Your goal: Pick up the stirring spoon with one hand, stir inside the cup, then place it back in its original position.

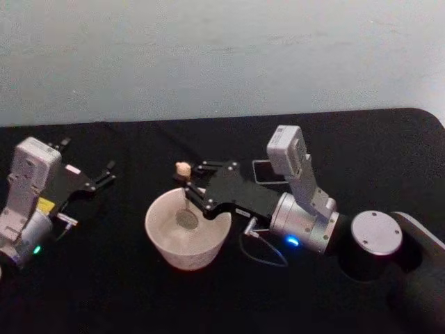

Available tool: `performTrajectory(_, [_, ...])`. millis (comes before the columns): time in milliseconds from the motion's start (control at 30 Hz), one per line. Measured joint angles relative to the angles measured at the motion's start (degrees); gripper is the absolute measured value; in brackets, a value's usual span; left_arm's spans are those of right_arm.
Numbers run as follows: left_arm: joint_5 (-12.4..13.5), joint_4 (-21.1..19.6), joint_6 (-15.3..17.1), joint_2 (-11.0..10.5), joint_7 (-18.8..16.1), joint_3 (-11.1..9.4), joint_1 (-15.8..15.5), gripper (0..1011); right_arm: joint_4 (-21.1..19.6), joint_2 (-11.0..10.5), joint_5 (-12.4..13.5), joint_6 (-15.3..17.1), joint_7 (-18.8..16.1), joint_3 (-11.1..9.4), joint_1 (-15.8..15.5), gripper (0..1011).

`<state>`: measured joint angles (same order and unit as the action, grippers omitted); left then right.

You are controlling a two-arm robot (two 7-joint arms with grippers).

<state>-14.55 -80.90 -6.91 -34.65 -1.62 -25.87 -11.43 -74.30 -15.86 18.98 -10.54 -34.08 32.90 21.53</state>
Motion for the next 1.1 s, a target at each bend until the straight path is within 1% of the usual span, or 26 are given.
performTrajectory(200, [0.0,0.0,0.0,0.0,0.0,0.0,0.0,1001,-0.14,-0.44,0.81,0.32,0.14,-1.06,-0.35,209])
performTrajectory(433, [0.0,0.0,0.0,0.0,0.0,0.0,0.0,1001,-0.53,-0.77,1.29,0.74,0.19,-1.62,-0.71,210])
performTrajectory(833, [0.0,0.0,0.0,0.0,0.0,0.0,0.0,1001,-1.0,-0.81,1.53,1.27,0.41,-1.82,-1.01,210])
performTrajectory(1100, [0.0,0.0,0.0,0.0,0.0,0.0,0.0,1001,-1.83,-1.01,1.94,2.94,0.81,-1.92,-1.22,210])
